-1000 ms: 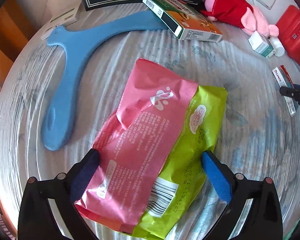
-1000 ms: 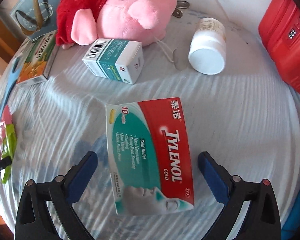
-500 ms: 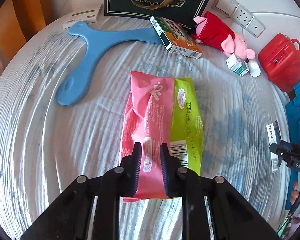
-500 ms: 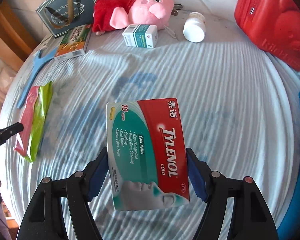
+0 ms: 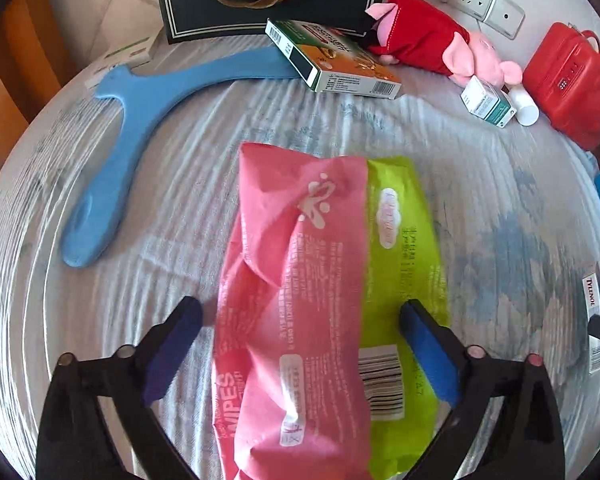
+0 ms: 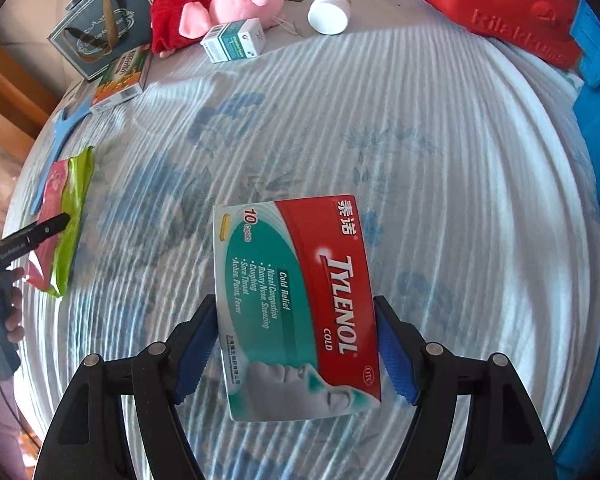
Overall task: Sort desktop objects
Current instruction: 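Close the left tool on the wipes pack while the right tool grasps the Tylenol box, then lift the wipes pack with the left tool while the right tool carries the Tylenol box over the bin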
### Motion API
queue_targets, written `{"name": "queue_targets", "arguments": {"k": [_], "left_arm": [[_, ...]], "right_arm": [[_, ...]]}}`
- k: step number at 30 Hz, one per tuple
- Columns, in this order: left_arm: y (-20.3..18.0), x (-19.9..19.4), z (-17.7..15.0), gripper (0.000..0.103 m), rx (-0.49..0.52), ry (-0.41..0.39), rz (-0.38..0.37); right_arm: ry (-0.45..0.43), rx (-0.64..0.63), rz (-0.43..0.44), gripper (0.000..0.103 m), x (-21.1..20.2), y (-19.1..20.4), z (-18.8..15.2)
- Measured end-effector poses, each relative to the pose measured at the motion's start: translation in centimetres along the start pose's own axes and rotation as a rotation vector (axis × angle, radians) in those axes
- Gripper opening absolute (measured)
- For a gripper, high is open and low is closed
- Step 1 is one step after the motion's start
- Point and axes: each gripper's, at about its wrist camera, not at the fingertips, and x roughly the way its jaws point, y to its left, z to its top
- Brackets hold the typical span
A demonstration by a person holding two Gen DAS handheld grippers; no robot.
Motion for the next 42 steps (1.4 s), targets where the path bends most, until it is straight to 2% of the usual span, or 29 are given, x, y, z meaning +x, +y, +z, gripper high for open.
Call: {"name": "queue_targets", "arguments": {"k": [5,9,10,11,12,13,14,15,17,18,21,29,35,42], "left_arm": [[-0.1,0.1,0.3,0.103,-0.011,0.011,0.009],[-0.1,0.2,0.4,0.103,-0.022,0.022,0.013],[0.1,-0.1,0.2,0.1,-0.035,0.032,0.01],[0.0,-0.4,0.1,0.094,-0.042,0.026,0.005],[-0.5,-0.9,-0.1,0.075,-0.024,0.017,-0.01],[-1.0,-1.3,-0.2,0.065,-0.011,0.019,-0.022],[-1.4,-1.7,-0.5,0.059,-0.009,0.017,-0.034],[-1.7,-2.2,-0.7,0.045,0.0,0.005,-0.041],[-2.0,-3.3,-1.0,0.04,-0.002,-0.008,-0.061],[-2.1,-3.8,-1.3,0.034,-0.009,-0.017,-0.072],[-2.5,-6.1,-2.2,0.025,-0.026,-0.048,-0.118],[-4.9,-13.6,-4.7,0.023,0.019,-0.17,-0.128],[-8.9,-21.7,-5.6,0.023,0.108,-0.327,-0.086],[-17.2,-31.0,-6.2,0.023,0.238,-0.517,-0.178]], "right_arm": [[0.009,0.012,0.011,0.077,1.2,-0.2,-0.2],[0.014,-0.004,0.019,0.087,1.5,0.2,0.0],[0.013,-0.006,0.017,0.088,1.5,0.3,0.0],[0.011,-0.011,0.011,0.089,1.5,0.4,-0.1],[0.009,-0.018,0.0,0.088,1.6,0.6,-0.1],[0.006,-0.027,-0.019,0.083,1.6,0.8,-0.2],[-0.002,-0.046,-0.064,0.073,1.5,1.2,-0.2],[-0.008,-0.063,-0.091,0.073,1.4,1.5,-0.2],[-0.003,-0.06,-0.059,0.073,1.4,1.7,-0.3],[-0.006,-0.059,-0.054,0.073,1.3,1.8,-0.4],[-0.041,-0.074,-0.06,0.073,0.1,2.6,-0.6],[-0.187,-0.1,-0.014,0.073,-7.0,4.7,-2.5],[-0.353,-0.103,-0.012,0.073,-15.0,5.3,-5.3],[-0.565,-0.073,-0.065,0.073,-25.8,2.8,-9.4]]}}
